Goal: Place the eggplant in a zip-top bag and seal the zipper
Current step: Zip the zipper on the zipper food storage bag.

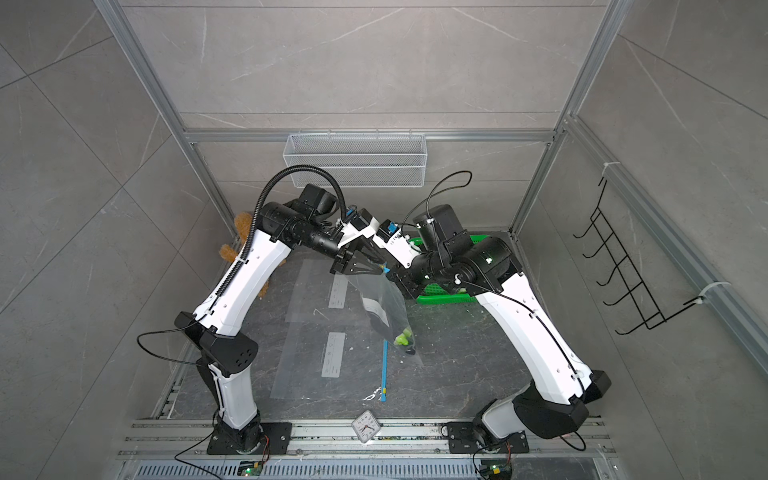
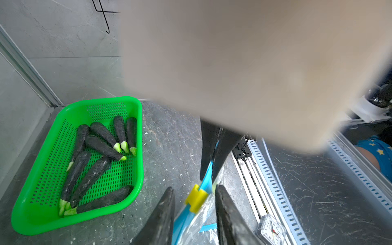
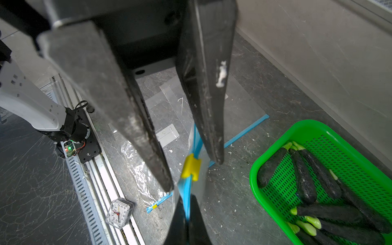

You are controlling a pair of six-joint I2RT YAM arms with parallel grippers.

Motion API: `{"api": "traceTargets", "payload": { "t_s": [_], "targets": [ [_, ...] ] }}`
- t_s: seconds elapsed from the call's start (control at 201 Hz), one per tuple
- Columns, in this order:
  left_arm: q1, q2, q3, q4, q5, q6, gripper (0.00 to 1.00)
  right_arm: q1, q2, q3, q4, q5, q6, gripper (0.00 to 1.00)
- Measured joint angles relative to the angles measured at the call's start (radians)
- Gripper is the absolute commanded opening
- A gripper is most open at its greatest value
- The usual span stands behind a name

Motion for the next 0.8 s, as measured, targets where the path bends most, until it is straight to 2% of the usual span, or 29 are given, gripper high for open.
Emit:
{"api": "traceTargets", "payload": {
  "t_s": [0.09, 0.229, 0.632, 0.801],
  "targets": [
    [0.0, 0.0, -0.003, -0.004, 0.003, 0.002, 0.1, 0.0, 0.0, -0.001, 0.0, 0.007, 0.001, 0.0],
    [-0.001, 0.0, -0.005, -0.018, 0.004, 0.004, 0.06, -0.002, 0.0, -0.006, 0.003, 0.031, 0.004, 0.0],
    [0.0, -0.001, -0.02, 0.0, -0.001, -0.003, 0.04, -0.011, 0.004, -0.008, 0.004, 0.06, -0.001, 0.0],
    [-0.003, -0.001, -0.032, 0.016, -0.047, -0.018, 0.04, -0.048, 0.005, -0.035, 0.007, 0.048, -0.005, 0.0]
  ]
}}
